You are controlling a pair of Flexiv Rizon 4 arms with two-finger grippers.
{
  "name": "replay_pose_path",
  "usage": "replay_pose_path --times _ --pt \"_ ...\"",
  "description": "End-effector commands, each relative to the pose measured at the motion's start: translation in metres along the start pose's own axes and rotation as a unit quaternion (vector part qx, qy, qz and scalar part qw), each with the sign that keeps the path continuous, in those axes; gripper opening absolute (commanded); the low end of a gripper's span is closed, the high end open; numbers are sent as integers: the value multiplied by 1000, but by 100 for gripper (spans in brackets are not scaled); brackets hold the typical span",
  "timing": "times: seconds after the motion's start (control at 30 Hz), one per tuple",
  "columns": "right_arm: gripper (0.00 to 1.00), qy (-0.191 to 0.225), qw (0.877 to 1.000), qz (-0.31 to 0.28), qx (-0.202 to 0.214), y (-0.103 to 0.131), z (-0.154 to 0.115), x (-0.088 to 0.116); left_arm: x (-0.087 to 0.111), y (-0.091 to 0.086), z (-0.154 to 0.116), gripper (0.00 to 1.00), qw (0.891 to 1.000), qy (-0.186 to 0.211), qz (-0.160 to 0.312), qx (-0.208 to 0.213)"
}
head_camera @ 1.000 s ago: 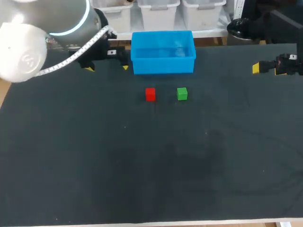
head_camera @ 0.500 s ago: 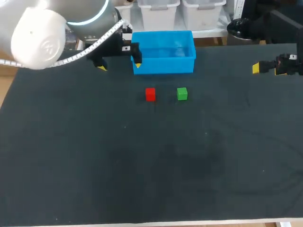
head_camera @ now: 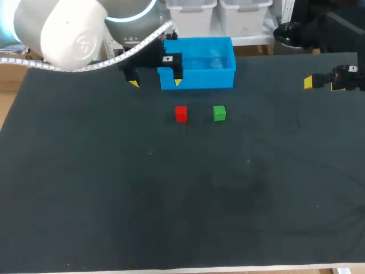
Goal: Use the left arm to pick the red cube and place it into the blue plastic box first, then use the right arm to grasp the green cube and put it into the same blue plastic box after the first action is fully finished.
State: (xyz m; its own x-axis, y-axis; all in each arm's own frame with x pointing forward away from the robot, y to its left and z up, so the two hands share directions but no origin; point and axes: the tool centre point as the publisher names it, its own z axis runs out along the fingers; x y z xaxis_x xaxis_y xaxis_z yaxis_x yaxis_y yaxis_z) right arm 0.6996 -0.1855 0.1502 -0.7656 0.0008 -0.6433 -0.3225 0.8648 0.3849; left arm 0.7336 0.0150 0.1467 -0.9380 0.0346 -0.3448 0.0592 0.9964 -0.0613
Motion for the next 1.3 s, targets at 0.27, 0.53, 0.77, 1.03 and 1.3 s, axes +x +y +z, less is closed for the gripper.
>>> replay_pose_path --times 0.27,0.53,0.77,1.03,1.3 --pt "100 0 1000 0 1 0 0 0 -10 -24 14 100 999 25 3 -34" --pt "100 0 1000 0 1 0 0 0 -14 -30 22 100 998 36 -19 -39" --pt "100 0 1000 0 1 0 0 0 -17 -35 27 100 998 43 -36 -38" --pt "100 0 1000 0 1 0 0 0 -20 -36 29 100 997 47 -46 -29" --pt "100 0 1000 0 1 0 0 0 -20 -36 29 100 997 47 -46 -29"
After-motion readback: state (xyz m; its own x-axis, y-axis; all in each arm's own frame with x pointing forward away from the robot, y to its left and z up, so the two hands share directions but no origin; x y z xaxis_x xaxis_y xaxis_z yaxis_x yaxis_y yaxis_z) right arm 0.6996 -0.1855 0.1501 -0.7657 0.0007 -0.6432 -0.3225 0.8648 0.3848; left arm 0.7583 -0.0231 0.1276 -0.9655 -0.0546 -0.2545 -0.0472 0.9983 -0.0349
